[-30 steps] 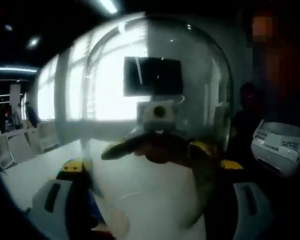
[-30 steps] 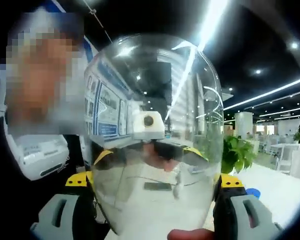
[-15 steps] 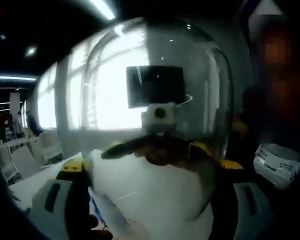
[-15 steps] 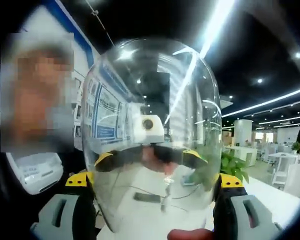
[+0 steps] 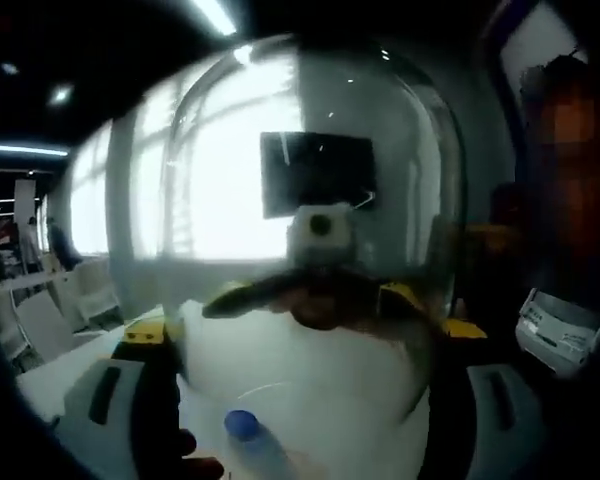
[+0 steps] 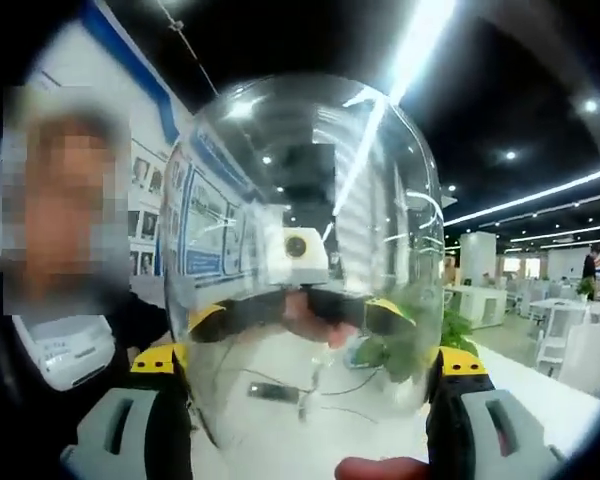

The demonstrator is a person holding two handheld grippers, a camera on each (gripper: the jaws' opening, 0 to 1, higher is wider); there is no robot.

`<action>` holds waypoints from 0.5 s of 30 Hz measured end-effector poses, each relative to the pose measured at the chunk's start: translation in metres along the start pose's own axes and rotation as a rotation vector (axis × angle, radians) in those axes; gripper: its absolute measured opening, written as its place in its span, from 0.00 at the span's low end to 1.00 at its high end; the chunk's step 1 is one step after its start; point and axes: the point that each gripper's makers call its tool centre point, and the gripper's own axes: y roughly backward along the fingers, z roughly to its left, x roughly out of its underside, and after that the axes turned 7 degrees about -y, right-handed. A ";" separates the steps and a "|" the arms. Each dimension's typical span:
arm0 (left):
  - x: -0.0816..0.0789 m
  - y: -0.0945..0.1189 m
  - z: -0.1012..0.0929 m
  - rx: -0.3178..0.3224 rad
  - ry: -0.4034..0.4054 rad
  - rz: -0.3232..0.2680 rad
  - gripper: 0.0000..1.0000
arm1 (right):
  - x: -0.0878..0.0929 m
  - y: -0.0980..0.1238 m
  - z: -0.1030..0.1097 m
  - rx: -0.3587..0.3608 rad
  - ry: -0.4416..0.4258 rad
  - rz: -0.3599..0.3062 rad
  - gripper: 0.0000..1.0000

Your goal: Open the cover put in the Mizone put the cover back on

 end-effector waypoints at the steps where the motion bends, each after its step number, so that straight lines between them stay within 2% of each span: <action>1: 0.003 -0.001 0.004 0.002 0.006 -0.002 0.87 | 0.001 0.001 -0.005 0.003 -0.007 -0.006 0.90; 7: 0.023 -0.007 0.019 0.015 0.014 -0.014 0.87 | 0.016 0.003 -0.026 0.019 -0.011 0.002 0.90; 11: 0.042 -0.011 0.025 0.020 0.038 -0.005 0.87 | 0.033 0.005 -0.038 0.024 -0.035 0.004 0.90; 15: 0.058 -0.012 0.031 0.014 0.028 0.002 0.87 | 0.048 0.006 -0.046 0.017 -0.031 0.014 0.90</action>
